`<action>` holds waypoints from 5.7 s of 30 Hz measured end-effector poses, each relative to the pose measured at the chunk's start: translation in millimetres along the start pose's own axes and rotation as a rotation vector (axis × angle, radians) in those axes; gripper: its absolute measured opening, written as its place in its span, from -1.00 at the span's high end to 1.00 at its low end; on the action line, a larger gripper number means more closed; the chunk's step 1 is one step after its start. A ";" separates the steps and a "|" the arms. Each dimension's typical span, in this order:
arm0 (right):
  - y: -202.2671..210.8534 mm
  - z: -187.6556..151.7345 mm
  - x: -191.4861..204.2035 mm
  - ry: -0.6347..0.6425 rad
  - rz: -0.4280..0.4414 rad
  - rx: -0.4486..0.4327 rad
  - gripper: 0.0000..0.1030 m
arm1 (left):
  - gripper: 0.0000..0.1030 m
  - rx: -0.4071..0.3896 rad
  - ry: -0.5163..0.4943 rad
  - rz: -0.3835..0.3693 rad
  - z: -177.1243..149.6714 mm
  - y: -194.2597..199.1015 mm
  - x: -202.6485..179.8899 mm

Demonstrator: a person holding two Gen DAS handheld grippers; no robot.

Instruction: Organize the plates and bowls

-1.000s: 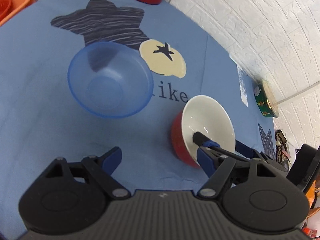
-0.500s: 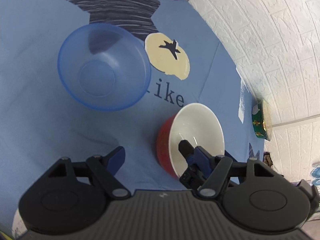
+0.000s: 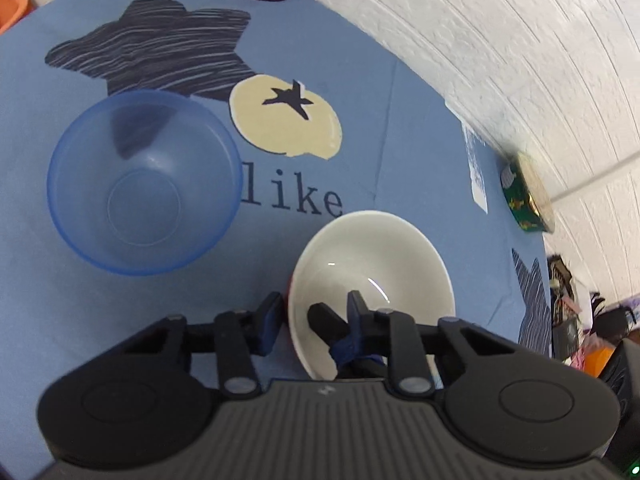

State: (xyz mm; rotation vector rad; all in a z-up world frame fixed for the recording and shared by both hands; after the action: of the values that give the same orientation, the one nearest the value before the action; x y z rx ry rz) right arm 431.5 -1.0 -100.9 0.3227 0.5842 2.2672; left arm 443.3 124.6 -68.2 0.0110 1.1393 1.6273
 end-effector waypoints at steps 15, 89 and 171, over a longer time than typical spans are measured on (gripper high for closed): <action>155.1 -46.9 48.8 -0.013 -0.015 0.020 0.03 | 0.57 0.092 -0.107 -0.106 -93.9 139.7 -22.2; 229.5 -125.8 47.1 -0.135 -0.113 0.063 -0.07 | -0.21 0.025 -0.308 -0.144 -140.9 171.7 5.5; 32.9 19.4 127.6 -0.092 0.005 0.037 -0.14 | 0.57 0.011 -0.473 0.000 28.2 75.7 57.2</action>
State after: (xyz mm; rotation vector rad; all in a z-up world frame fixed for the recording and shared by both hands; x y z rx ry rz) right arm 332.2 78.3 -61.1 0.4444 0.5780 2.2351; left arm 378.8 190.6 -32.3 0.3832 0.7819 1.5110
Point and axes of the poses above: each gripper's, at about its wrist camera, not at the fingertips, and y roughly against the way its jaws point, x to its left, z to its top, the point moved 7 cm from there along -y, roughly the way its jaws point, and after that the axes turned 14 degrees about -x, right-handed, at the moved point
